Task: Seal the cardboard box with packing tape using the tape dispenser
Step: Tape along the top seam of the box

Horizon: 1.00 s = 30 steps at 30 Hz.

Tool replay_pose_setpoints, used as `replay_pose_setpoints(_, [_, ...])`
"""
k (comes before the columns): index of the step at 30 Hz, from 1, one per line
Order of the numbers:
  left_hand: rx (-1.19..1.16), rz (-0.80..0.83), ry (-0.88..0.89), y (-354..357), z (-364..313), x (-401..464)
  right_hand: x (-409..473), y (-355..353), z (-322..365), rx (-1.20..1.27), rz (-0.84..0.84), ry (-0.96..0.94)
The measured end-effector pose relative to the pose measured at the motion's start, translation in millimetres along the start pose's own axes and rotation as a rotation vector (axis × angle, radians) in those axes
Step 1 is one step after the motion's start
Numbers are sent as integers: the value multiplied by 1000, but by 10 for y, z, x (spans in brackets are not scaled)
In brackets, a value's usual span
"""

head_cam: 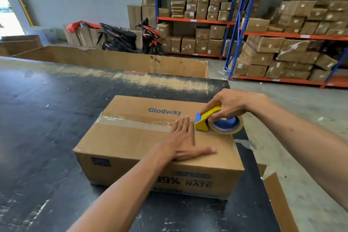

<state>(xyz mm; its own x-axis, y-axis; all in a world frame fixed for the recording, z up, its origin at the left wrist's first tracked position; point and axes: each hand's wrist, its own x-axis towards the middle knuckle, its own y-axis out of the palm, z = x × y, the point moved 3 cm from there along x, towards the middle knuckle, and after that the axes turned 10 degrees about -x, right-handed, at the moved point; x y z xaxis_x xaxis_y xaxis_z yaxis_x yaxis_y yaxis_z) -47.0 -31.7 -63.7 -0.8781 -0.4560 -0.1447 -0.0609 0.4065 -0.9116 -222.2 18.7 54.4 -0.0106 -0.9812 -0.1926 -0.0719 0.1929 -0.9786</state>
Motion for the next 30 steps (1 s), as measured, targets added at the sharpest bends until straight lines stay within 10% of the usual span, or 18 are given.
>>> replay_pose_setpoints(30, [38, 45, 23, -214, 517, -211, -542, 353, -445, 90, -14, 111])
